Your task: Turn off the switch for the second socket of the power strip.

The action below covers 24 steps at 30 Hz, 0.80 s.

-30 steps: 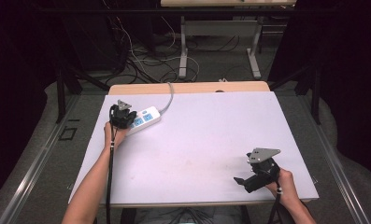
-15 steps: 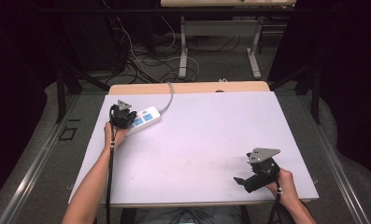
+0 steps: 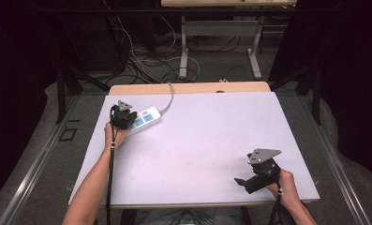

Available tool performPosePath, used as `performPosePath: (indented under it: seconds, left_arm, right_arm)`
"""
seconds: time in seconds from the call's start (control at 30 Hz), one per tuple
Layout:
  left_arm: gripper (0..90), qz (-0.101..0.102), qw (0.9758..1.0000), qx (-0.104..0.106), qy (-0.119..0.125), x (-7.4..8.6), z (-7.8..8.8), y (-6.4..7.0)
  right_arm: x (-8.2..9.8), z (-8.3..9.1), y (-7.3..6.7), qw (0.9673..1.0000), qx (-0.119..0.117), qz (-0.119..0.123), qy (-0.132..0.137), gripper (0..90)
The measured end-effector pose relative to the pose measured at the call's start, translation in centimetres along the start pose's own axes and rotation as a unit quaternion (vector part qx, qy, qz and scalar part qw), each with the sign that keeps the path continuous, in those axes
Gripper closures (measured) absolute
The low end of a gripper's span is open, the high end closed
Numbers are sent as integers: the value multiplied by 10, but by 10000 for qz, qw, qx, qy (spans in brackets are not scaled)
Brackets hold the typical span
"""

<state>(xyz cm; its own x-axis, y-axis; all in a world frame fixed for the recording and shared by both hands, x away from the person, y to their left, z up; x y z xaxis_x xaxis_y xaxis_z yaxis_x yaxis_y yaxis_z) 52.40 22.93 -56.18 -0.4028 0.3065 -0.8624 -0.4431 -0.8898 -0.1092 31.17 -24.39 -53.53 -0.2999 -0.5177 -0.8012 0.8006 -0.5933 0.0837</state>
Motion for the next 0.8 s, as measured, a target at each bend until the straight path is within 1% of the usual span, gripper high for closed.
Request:
performPosePath:
  seconds: [0.03, 0.13, 0.17, 0.2, 0.3, 0.33, 0.4, 0.43, 0.47, 0.6, 0.8]
  left_arm:
    - [900, -18, 10000, 19, -57, 0, 1, 0]
    - [900, -22, 10000, 15, -60, -1, 1, 0]
    - [900, -17, 10000, -12, -7, 0, 0, 0]
    - [900, -12, 10000, -10, -12, 0, 0, 0]
    - [900, -10, 10000, -9, -18, 0, 0, 0]
    - [900, -14, 10000, 15, -57, -1, 1, 0]
    - [900, -12, 10000, 11, -48, -1, 1, 0]
    - [900, -5, 10000, 2, -6, 0, 0, 0]
    - [900, -12, 10000, 19, -60, -1, 1, 0]
    - [900, -7, 10000, 5, 3, 0, 0, 0]
    - [900, -17, 10000, -5, -18, -1, 0, 0]
  right_arm:
    - [0, 0, 0, 10000, 0, -1, 0, 2]
    - [0, 0, 0, 10000, -4, 2, 3, 3]
    - [0, 0, 0, 10000, 9, 7, 5, 3]
    - [0, 0, 1, 10000, 6, 31, 11, 2]
    - [0, 0, 0, 10000, 4, 2, 4, 3]
    - [0, 0, 0, 10000, 3, 2, 3, 3]
    - [0, 0, 0, 10000, 3, 21, 8, 2]
    - [0, 0, 0, 10000, 3, 3, 2, 3]
    - [0, 0, 0, 10000, 2, 3, 2, 3]
    - [0, 0, 0, 10000, 3, 2, 2, 3]
    - [0, 0, 0, 10000, -1, 13, 5, 3]
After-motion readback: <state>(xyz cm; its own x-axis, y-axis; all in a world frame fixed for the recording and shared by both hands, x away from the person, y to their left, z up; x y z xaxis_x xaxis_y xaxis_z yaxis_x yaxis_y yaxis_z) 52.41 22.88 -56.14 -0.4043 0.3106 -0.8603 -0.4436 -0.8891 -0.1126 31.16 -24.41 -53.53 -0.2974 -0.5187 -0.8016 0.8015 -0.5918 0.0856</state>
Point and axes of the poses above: each handheld gripper's, and its own axes: z roughly backward along the jaws, x roughly out of its underside, y roughly to its right, the point moved 2 cm from there along -z, roughly forward along the jaws, and after that the axes turned 8 degrees about y, right-handed, at the moved point
